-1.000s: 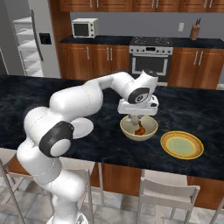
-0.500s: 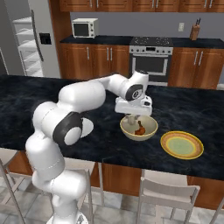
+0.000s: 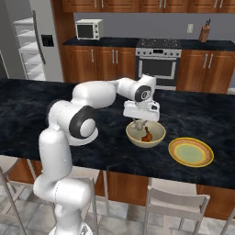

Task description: Pick the chicken drumstick and mushroom from their plates and place them in the bowl. Then put the bowl in the fridge.

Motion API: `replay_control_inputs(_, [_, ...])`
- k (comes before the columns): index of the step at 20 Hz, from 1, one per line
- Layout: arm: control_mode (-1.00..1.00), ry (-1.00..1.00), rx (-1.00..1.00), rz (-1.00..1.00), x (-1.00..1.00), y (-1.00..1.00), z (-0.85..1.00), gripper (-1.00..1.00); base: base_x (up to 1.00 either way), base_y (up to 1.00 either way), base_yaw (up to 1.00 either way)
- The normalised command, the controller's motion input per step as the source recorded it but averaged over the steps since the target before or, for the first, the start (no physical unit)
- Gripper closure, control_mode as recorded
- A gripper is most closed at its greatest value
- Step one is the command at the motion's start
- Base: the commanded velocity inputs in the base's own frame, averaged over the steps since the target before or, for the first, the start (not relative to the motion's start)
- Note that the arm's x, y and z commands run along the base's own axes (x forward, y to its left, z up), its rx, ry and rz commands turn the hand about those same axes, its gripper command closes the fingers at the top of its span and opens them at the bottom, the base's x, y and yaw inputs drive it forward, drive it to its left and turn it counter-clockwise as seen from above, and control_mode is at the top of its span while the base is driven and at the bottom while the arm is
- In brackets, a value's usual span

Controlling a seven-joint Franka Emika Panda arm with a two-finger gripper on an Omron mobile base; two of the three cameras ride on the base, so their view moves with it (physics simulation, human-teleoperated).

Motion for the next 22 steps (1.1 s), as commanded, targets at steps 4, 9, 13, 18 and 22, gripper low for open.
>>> replay_control_inputs(4, [-1.0, 0.09, 0.0, -0.02, 0.36, -0.18, -0.33, 1.0, 0.0, 0.0, 0.0])
replay_control_inputs(9, [-1.0, 0.02, 0.0, -0.01, 0.26, -0.01, -0.35, 1.0, 0.0, 0.0, 0.0])
replay_control_inputs(13, [-1.0, 0.02, 0.0, -0.01, 0.15, 0.0, -0.31, 1.0, 0.0, 0.0, 0.0])
replay_control_inputs(18, [-1.0, 0.02, 0.0, -0.01, 0.07, -0.01, -0.27, 1.0, 0.0, 0.0, 0.0])
replay_control_inputs(22, [-1.0, 0.0, 0.0, 0.0, 0.01, -0.02, -0.19, 1.0, 0.0, 0.0, 0.0])
